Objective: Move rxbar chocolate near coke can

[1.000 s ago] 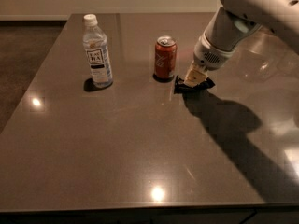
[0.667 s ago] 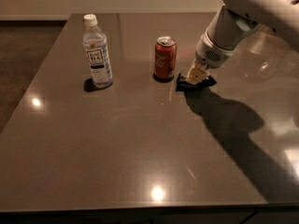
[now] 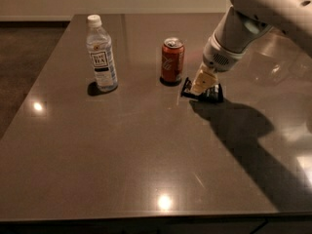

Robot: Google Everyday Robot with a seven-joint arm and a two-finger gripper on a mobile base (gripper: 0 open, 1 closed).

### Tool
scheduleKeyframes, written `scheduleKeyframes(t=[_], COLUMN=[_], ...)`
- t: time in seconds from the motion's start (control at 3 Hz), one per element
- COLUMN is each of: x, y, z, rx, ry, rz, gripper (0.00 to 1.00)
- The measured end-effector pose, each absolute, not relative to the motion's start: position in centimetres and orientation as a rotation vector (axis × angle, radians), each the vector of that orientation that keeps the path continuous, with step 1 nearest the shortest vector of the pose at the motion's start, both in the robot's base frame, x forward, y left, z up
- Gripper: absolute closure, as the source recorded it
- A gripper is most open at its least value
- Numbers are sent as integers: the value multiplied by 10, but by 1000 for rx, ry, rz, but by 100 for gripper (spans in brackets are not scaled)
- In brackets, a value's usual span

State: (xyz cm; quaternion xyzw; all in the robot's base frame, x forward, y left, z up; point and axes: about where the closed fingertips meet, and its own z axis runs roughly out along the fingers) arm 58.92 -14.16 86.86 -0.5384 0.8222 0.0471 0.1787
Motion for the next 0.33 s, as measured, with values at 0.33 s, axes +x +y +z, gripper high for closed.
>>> scheduleKeyframes(t=[0.33], x=[589], y=[-141], z=[867], rx=[-1525], ry=[2325], rz=[135], gripper=[0])
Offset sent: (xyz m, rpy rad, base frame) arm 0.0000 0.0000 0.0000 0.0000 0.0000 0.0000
